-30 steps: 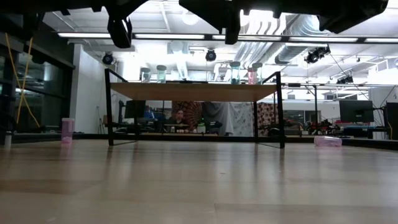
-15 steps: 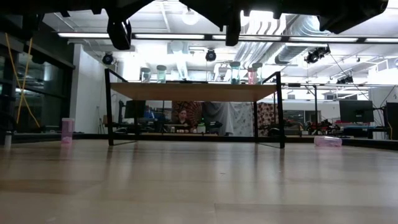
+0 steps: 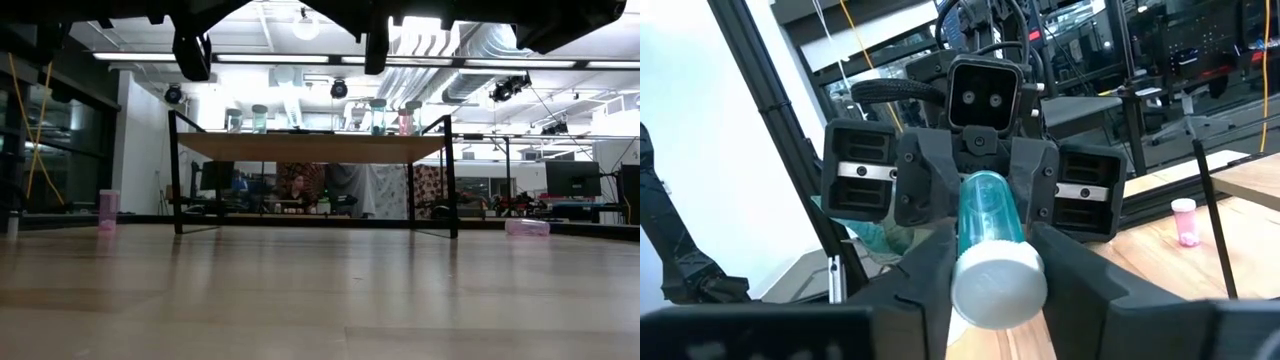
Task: Pick and place medicine bottles onto shelf by color
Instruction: Put the green pill bottle on the shelf
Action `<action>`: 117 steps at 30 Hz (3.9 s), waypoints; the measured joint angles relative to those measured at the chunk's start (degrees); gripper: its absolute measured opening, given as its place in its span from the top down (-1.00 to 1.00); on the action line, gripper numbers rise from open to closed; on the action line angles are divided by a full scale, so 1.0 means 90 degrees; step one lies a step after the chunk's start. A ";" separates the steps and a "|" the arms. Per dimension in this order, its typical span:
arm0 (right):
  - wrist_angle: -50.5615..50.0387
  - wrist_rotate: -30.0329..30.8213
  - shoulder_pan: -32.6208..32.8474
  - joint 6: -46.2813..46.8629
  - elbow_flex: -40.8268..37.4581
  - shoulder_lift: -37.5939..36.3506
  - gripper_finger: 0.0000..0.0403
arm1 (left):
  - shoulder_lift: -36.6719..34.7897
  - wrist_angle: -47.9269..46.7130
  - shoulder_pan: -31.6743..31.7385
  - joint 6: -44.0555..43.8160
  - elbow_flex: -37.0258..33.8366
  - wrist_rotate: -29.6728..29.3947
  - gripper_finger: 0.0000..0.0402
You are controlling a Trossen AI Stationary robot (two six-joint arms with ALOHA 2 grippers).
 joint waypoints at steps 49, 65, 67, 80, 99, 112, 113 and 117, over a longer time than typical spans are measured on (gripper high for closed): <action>-1.4866 0.0717 -0.1753 0.1756 0.7215 0.0278 0.50 | -0.1751 -0.1639 -0.1030 0.1838 -0.0041 -0.0622 -0.11; -1.6594 -0.0246 -0.3889 0.2554 0.8858 0.1202 0.50 | -0.1749 -0.1634 -0.1027 0.1833 -0.0041 -0.0620 -0.11; -1.6799 -0.0311 -0.4093 0.2724 0.8857 0.1202 0.50 | -0.1749 -0.1634 -0.1027 0.1833 -0.0041 -0.0621 -0.11; -1.6876 -0.1326 -0.4333 0.2470 0.8846 0.1781 0.50 | -0.1746 -0.1632 -0.1027 0.1813 -0.0041 -0.0665 -0.11; -1.6876 -0.1301 -0.4381 0.2464 0.8845 0.1899 0.50 | -0.1746 -0.1632 -0.1027 0.1813 -0.0041 -0.0665 -0.11; -1.6878 -0.1644 -0.4421 0.2450 0.8845 0.1899 0.50 | -0.1746 -0.1642 -0.1027 0.1801 -0.0041 -0.0665 -0.11; -1.6878 -0.1700 -0.4438 0.2451 0.8845 0.1899 0.50 | -0.1746 -0.1642 -0.1027 0.1762 -0.0041 -0.0664 -0.11; -1.6878 -0.1761 -0.4473 0.2450 0.8845 0.1899 0.50 | -0.1746 -0.1649 -0.1025 0.1702 -0.0041 -0.0663 -0.11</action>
